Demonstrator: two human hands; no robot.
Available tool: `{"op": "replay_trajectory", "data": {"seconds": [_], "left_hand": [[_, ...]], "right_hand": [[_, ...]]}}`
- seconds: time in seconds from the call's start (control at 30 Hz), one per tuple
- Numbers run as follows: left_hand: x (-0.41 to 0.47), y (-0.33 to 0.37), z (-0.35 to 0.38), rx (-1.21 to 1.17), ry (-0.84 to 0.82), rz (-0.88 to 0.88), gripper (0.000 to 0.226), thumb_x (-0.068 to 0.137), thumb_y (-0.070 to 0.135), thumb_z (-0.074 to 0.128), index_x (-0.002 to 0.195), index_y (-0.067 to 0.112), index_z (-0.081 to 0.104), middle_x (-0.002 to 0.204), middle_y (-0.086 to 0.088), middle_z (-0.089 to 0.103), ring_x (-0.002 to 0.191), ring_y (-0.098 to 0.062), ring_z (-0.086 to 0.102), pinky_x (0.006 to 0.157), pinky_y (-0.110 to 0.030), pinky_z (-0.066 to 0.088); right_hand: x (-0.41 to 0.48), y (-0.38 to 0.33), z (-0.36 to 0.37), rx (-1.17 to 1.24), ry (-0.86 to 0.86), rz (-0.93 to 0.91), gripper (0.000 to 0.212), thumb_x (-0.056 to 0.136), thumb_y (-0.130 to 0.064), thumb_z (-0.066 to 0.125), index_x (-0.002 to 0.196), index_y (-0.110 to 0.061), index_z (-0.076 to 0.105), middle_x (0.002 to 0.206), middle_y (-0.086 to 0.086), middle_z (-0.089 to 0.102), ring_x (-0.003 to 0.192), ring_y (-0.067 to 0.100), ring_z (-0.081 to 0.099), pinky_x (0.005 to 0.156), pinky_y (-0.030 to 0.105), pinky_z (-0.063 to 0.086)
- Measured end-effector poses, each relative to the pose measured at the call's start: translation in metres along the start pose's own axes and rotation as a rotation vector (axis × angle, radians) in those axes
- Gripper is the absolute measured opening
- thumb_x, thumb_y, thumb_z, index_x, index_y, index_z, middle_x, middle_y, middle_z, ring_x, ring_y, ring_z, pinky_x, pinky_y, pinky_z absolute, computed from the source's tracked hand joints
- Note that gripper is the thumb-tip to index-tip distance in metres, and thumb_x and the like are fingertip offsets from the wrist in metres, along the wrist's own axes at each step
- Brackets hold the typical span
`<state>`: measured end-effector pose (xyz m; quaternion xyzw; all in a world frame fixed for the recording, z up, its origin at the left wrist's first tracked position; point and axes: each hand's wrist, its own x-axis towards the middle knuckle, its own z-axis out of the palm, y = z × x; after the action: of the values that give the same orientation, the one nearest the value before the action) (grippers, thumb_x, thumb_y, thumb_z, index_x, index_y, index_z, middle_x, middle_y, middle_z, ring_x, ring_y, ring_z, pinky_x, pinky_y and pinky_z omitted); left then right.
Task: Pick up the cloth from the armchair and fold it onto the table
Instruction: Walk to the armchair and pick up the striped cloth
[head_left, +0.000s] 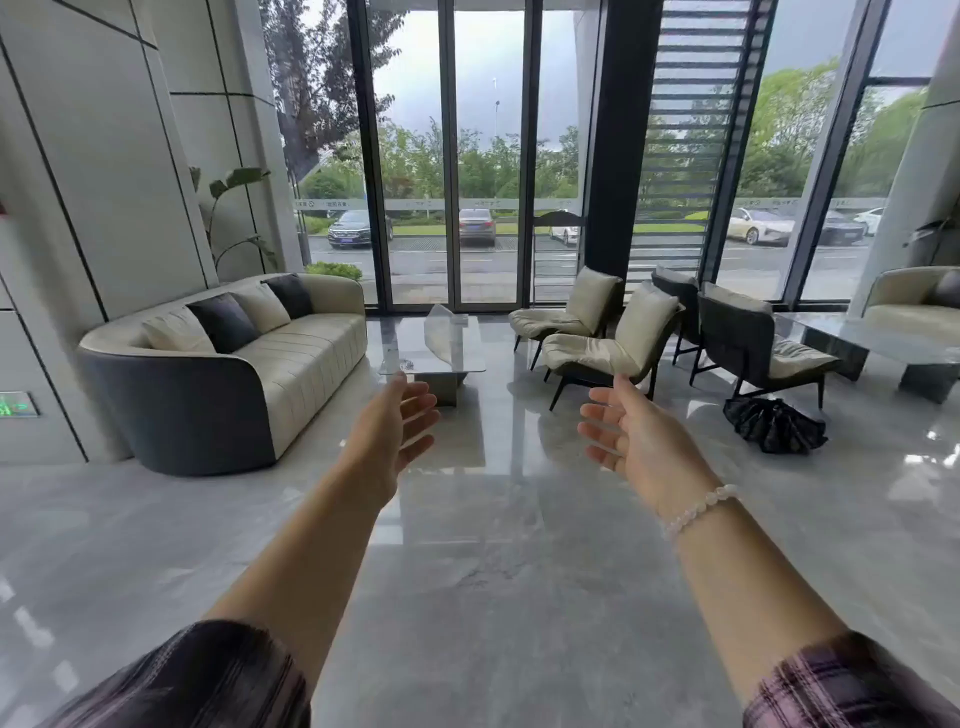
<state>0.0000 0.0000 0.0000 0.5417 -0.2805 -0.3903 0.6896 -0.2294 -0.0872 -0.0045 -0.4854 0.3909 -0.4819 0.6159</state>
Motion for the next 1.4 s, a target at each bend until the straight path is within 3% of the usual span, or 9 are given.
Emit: {"op": "replay_trajectory", "data": {"seconds": [0.13, 0.57, 0.8, 1.07, 1.2, 1.4], "left_hand": [[0.039, -0.005, 0.000, -0.010, 0.002, -0.011, 0.037, 0.095, 0.043, 0.041, 0.098, 0.016, 0.065, 0.099, -0.002, 0.069, 0.093, -0.017, 0.065, 0.072, -0.032, 0.051], [0.354, 0.011, 0.028, 0.019, -0.026, -0.065, 0.033, 0.094, 0.040, 0.044, 0.094, 0.015, 0.067, 0.098, -0.003, 0.070, 0.095, -0.018, 0.065, 0.074, -0.033, 0.051], [0.502, -0.027, 0.052, -0.005, -0.036, -0.139, 0.030, 0.094, 0.038, 0.044, 0.089, 0.017, 0.066, 0.092, -0.001, 0.069, 0.090, -0.017, 0.064, 0.070, -0.032, 0.048], [0.733, -0.034, 0.127, -0.009, -0.038, -0.121, 0.032, 0.096, 0.037, 0.043, 0.099, 0.014, 0.064, 0.099, -0.004, 0.068, 0.095, -0.019, 0.063, 0.070, -0.031, 0.048], [0.840, -0.025, 0.165, 0.047, -0.032, -0.069, 0.035, 0.096, 0.039, 0.040, 0.105, 0.015, 0.064, 0.101, -0.002, 0.069, 0.092, -0.016, 0.065, 0.072, -0.031, 0.049], [0.967, -0.048, 0.189, -0.043, -0.040, -0.122, 0.041, 0.097, 0.042, 0.036, 0.112, 0.015, 0.062, 0.106, -0.002, 0.068, 0.095, -0.017, 0.064, 0.074, -0.032, 0.049]], "right_hand": [[0.041, 0.006, 0.012, 0.007, -0.006, 0.021, 0.034, 0.094, -0.046, 0.047, 0.095, -0.017, 0.066, 0.095, 0.003, 0.068, 0.081, 0.019, 0.066, 0.068, 0.032, 0.051], [0.325, 0.012, 0.103, 0.069, 0.084, 0.025, 0.032, 0.093, -0.045, 0.050, 0.094, -0.016, 0.065, 0.093, 0.005, 0.068, 0.082, 0.021, 0.066, 0.074, 0.036, 0.051], [0.470, 0.034, 0.111, 0.075, 0.089, 0.059, 0.032, 0.092, -0.043, 0.051, 0.097, -0.014, 0.064, 0.092, 0.006, 0.067, 0.079, 0.021, 0.064, 0.073, 0.036, 0.050], [0.722, 0.031, 0.106, 0.024, 0.100, 0.059, 0.034, 0.095, -0.043, 0.046, 0.103, -0.015, 0.062, 0.092, 0.004, 0.067, 0.077, 0.018, 0.062, 0.077, 0.036, 0.048], [0.842, 0.014, 0.131, -0.039, 0.034, 0.023, 0.038, 0.096, -0.045, 0.042, 0.107, -0.014, 0.061, 0.088, 0.004, 0.065, 0.072, 0.015, 0.060, 0.065, 0.030, 0.047], [0.972, 0.042, 0.145, -0.108, -0.047, 0.066, 0.034, 0.093, -0.049, 0.046, 0.104, -0.021, 0.062, 0.093, 0.003, 0.068, 0.077, 0.017, 0.064, 0.064, 0.029, 0.050]]}}
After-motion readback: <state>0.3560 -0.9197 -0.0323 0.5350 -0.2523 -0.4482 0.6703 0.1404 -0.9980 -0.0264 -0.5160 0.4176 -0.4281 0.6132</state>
